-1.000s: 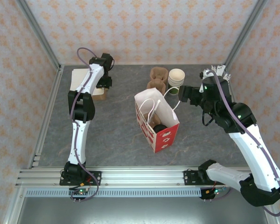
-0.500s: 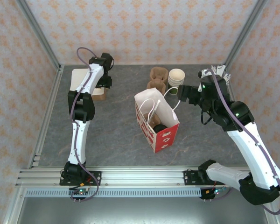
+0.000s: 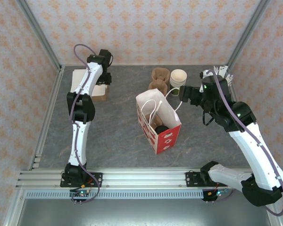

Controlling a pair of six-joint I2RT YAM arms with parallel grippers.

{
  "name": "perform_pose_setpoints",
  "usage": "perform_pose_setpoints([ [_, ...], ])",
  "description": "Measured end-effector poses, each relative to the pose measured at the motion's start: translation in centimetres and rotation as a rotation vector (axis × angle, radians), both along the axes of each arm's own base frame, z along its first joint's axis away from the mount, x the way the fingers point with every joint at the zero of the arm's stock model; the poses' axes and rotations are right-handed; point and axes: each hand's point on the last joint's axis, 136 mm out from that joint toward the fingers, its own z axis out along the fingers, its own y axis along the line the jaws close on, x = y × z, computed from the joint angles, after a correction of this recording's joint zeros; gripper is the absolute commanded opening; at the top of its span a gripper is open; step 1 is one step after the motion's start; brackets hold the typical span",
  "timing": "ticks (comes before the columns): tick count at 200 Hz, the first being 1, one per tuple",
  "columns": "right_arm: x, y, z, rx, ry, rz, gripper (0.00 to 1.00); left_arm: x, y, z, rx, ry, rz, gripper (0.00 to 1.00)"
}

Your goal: Pack the takeout coffee

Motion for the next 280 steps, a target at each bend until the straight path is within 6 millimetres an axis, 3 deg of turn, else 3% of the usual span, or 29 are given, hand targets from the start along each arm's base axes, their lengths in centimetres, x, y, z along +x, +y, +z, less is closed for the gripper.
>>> perform_pose_setpoints([
  [66,0.0,0.0,0.0,0.0,0.0,0.0,0.94,0.1,-0.1,-1.5,-0.004,0.022,0.003,0.41],
  [197,0.0,0.0,0.0,0.0,0.0,0.0,0.94,0.1,-0.1,-1.7,-0.004,0.024,0.007,0.37],
  [280,0.1,0.1,-0.1,-0.001,0.004,0.001,0.94,0.2,-0.1,-2.3,-0.003,0.033,0.007,0.29],
])
